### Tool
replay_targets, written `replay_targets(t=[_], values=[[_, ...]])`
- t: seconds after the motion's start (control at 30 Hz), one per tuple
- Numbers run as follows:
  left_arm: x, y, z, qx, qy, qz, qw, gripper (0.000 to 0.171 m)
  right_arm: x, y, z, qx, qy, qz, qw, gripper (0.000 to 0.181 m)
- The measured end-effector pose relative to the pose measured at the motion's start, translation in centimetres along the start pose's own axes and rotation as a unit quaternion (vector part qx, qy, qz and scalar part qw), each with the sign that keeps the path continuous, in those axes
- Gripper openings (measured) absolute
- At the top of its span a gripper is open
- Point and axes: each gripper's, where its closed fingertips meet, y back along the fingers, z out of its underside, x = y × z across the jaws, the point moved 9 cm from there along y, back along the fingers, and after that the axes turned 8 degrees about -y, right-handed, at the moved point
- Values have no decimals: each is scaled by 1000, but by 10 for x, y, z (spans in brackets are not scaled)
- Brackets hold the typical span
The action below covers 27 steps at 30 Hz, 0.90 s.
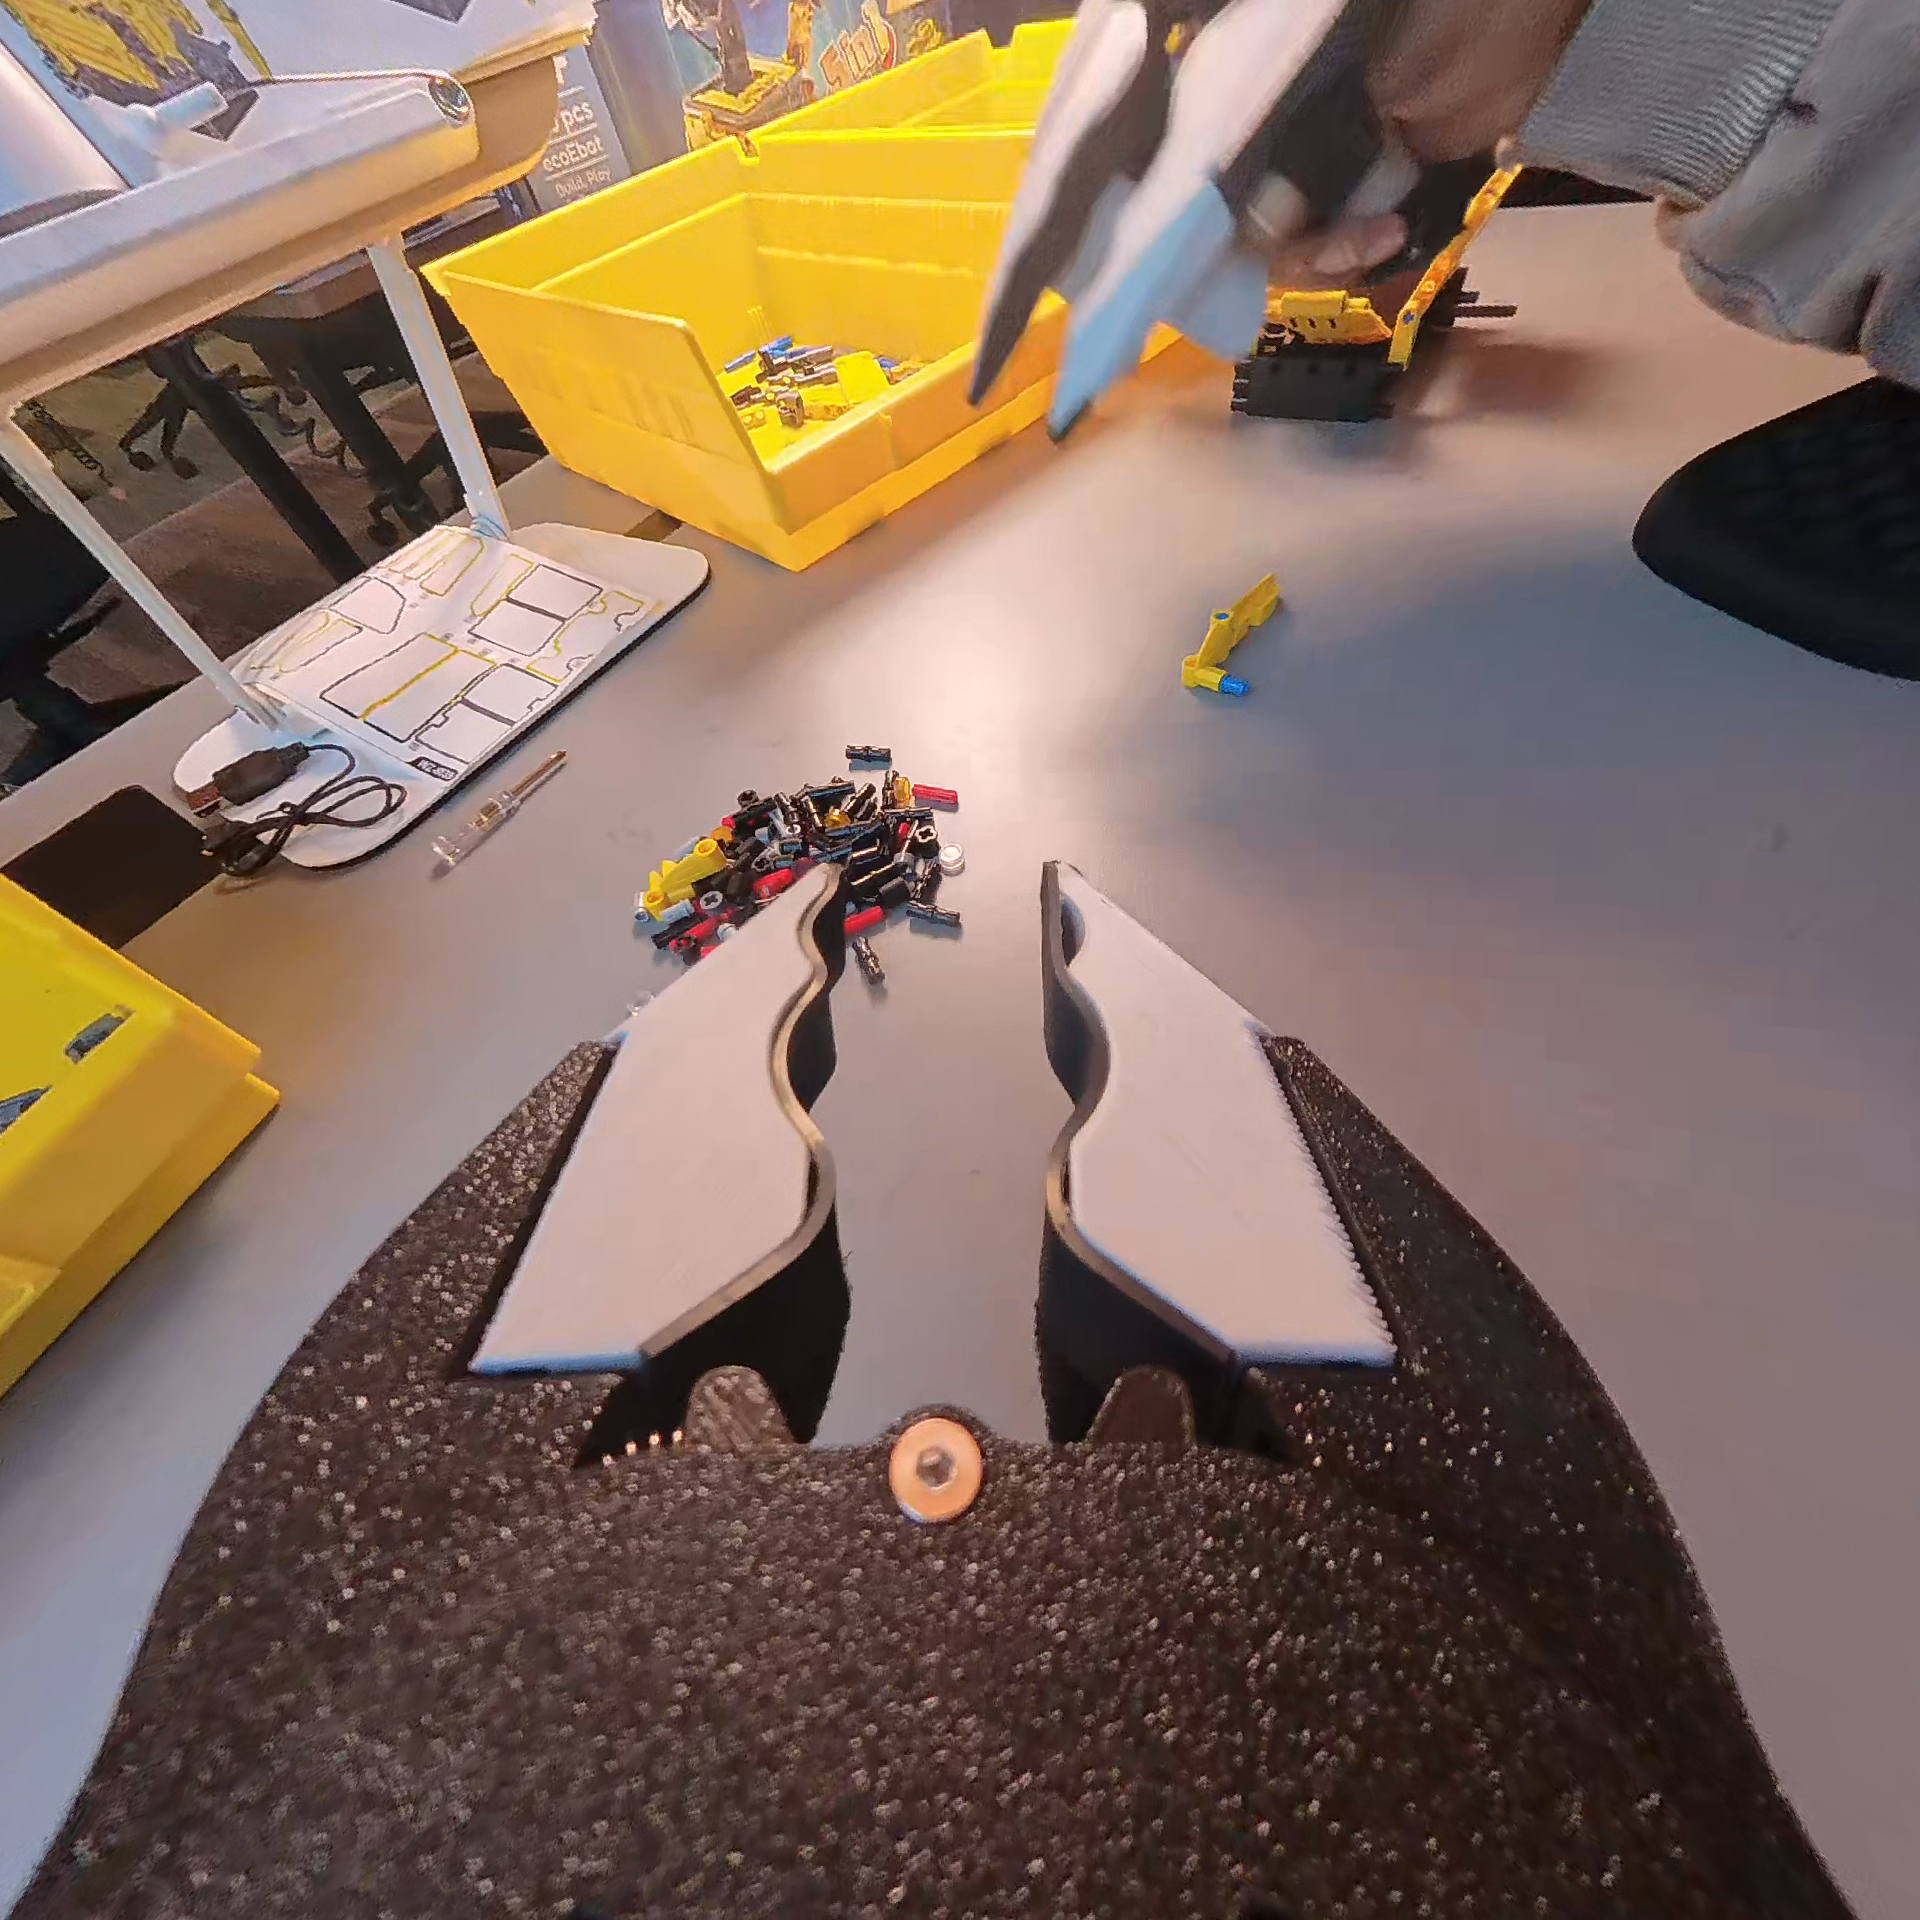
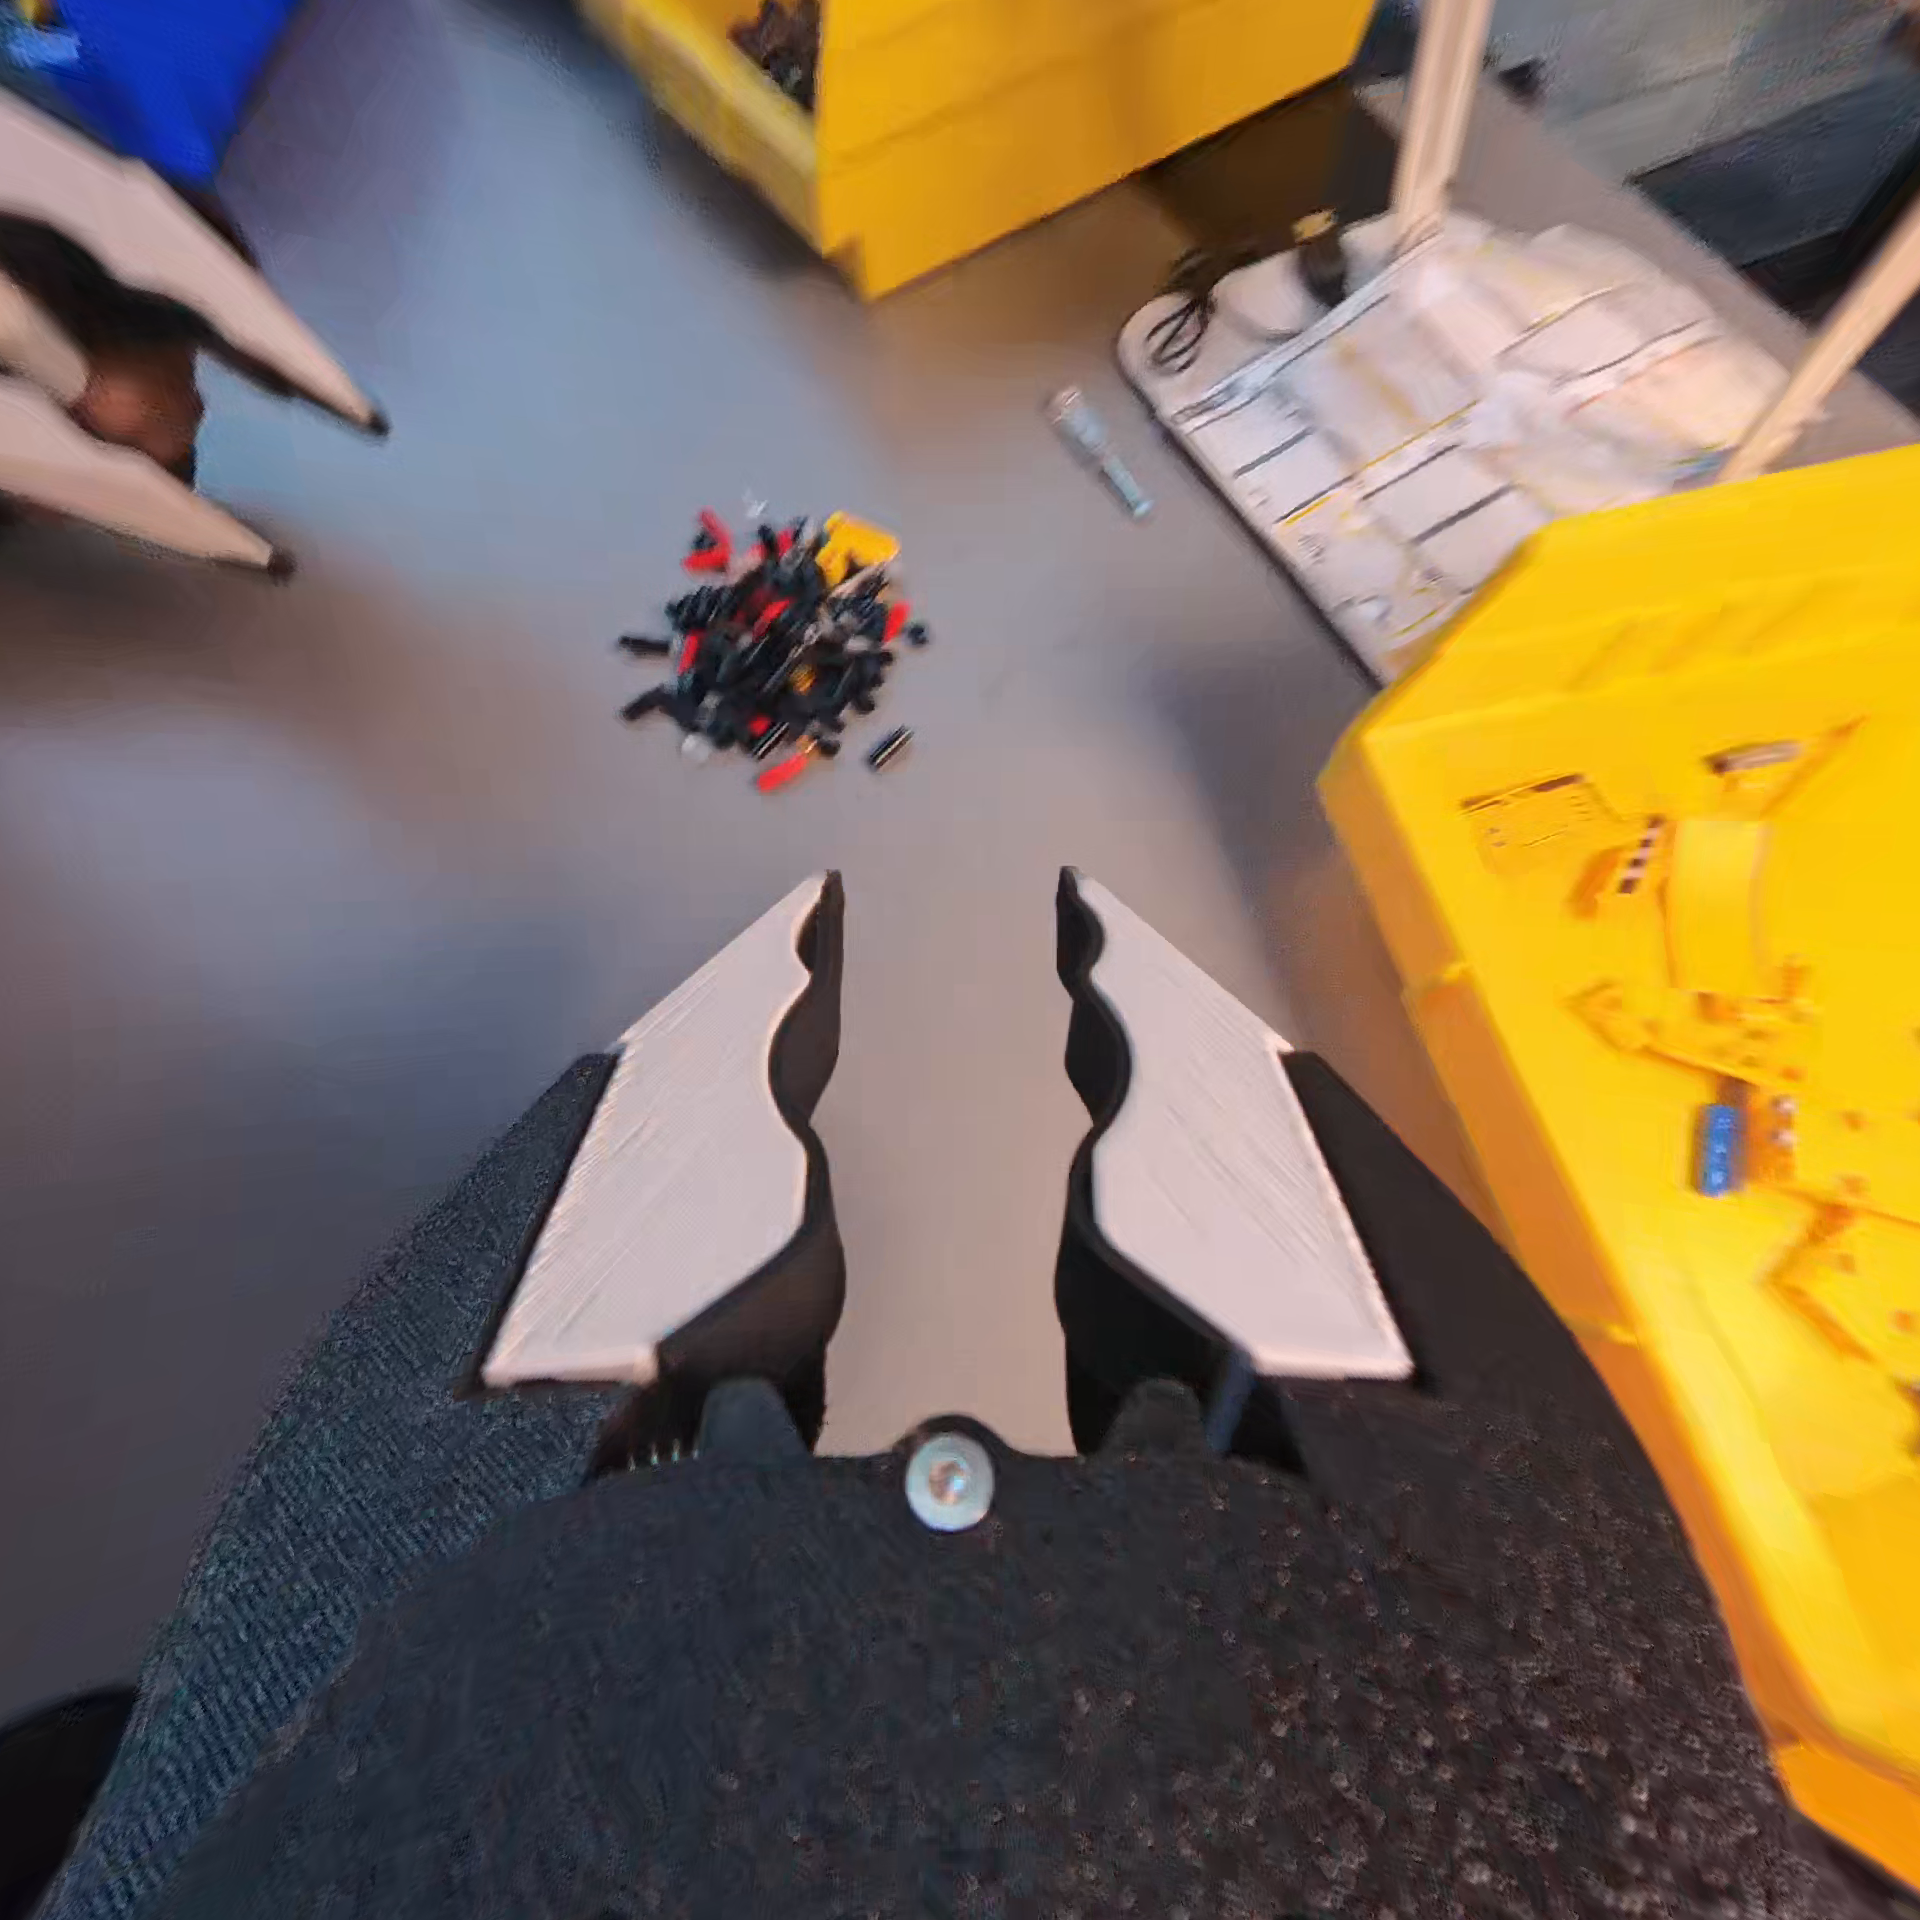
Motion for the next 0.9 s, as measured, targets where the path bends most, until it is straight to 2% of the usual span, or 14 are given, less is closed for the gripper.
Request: replay_targets(t=[0.13,0.27,0.33,0.43,0.47,0.6,0.73,0.83,0.9], values=[[0,-2,2,4,17,8,1000,36,-33,-11,51,-89,81,-38,992,46],[2,-4,-1,33,50,38,997,33,-34,-14,69,-109,78,-46,990,44],[3,-4,-1,37,49,41,997,33,-34,-15,73,-126,85,-56,987,33],[4,-4,-2,40,45,42,997,33,-37,-16,74,-123,102,-59,985,6],[4,-4,-2,40,45,45,997,33,-39,-17,74,-120,110,-60,985,6],[7,-5,-2,40,52,69,995,33,-60,-25,54,-42,151,-65,985,6],[16,-6,-7,67,117,134,982,34,-98,-36,26,60,212,-66,973,7],[20,-8,-10,81,154,164,971,34,-128,-43,14,111,237,-93,961,7],[21,-8,-10,82,167,174,967,24,-141,-47,11,126,252,-99,954,7]])
